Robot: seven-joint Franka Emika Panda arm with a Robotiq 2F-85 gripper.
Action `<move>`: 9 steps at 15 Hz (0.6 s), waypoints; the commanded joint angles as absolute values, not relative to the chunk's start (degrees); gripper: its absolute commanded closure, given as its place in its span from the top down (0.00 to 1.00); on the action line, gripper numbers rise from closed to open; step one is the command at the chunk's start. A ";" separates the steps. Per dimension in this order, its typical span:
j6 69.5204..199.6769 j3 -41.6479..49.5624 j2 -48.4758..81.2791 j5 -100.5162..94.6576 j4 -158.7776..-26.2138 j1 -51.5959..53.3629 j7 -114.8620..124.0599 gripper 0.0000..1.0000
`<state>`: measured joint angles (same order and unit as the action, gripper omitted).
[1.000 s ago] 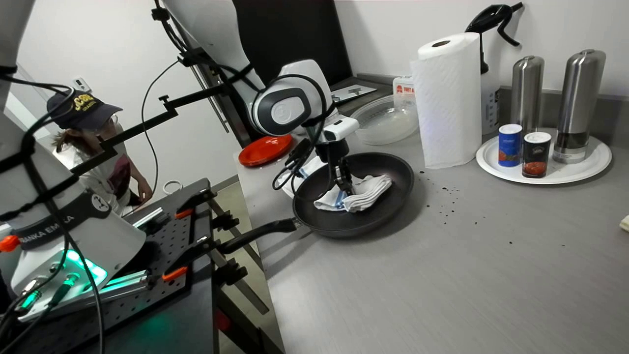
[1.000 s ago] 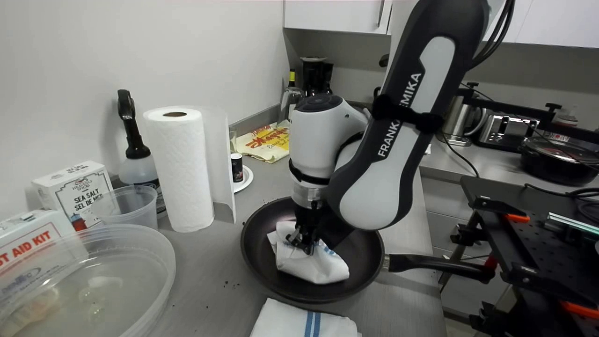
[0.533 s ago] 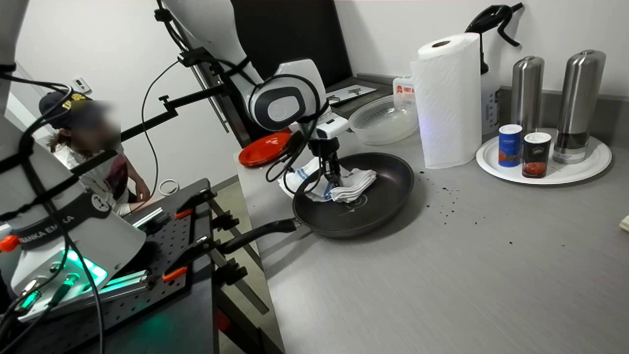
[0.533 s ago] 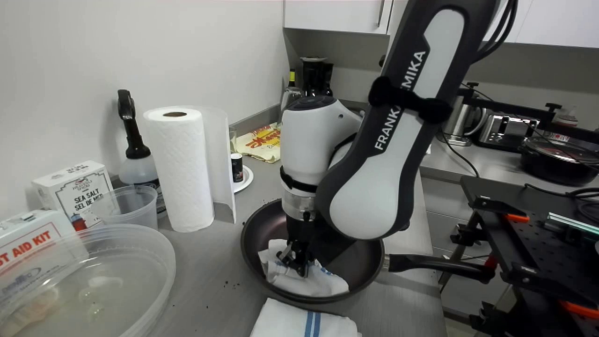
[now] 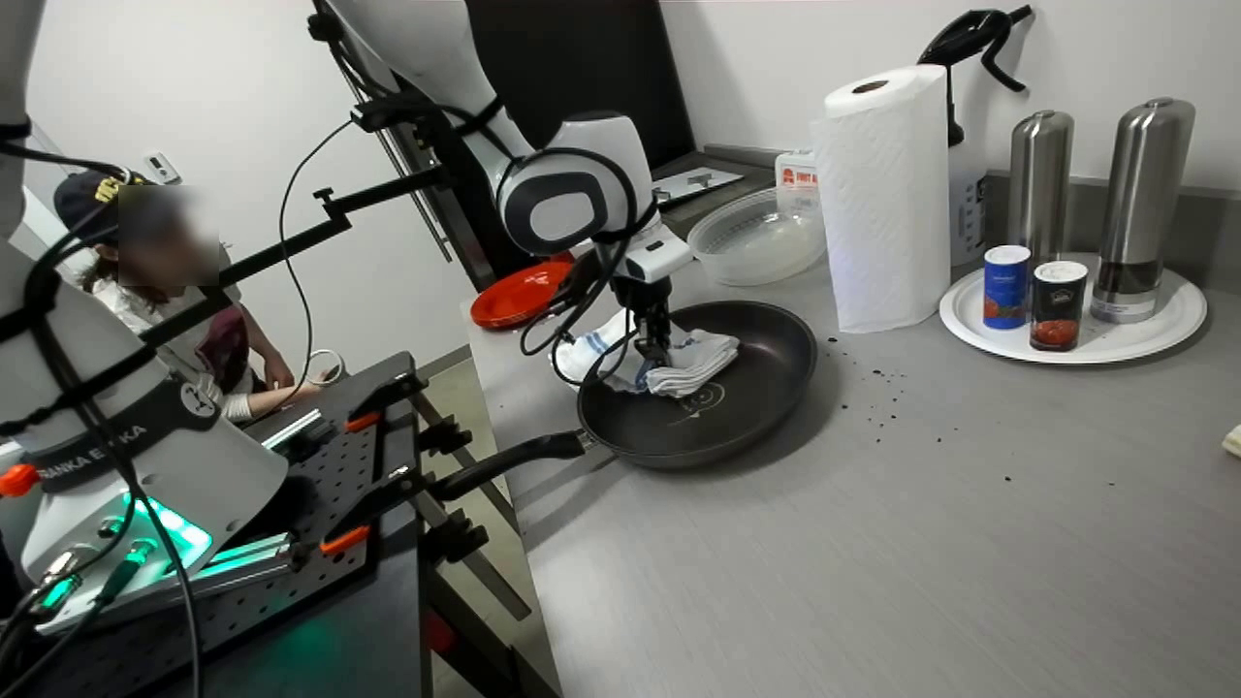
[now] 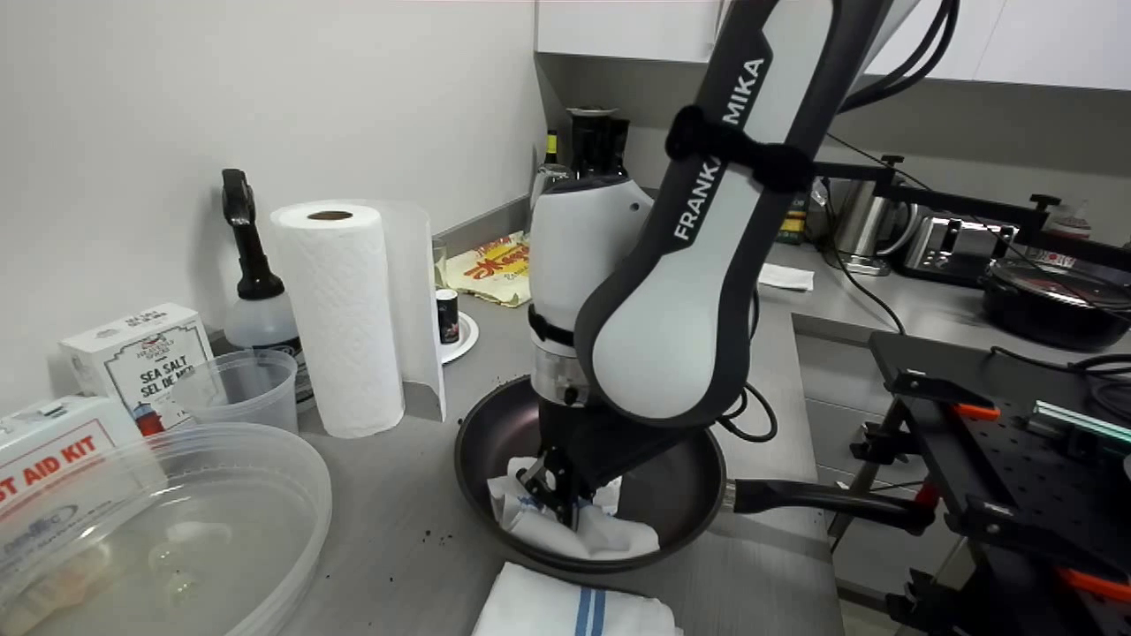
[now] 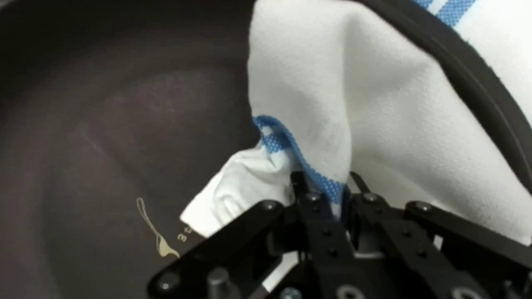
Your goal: Use the right white towel to wipe the pan
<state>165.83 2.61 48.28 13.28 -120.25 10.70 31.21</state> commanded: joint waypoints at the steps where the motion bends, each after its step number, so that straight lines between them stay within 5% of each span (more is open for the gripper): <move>1: 161.68 -1.95 47.08 17.19 -118.96 6.07 28.88 0.03; 9: 156.87 -7.41 44.24 23.15 -118.49 -0.68 26.08 0.03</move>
<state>160.15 -5.20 46.14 19.79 -118.58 1.52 28.59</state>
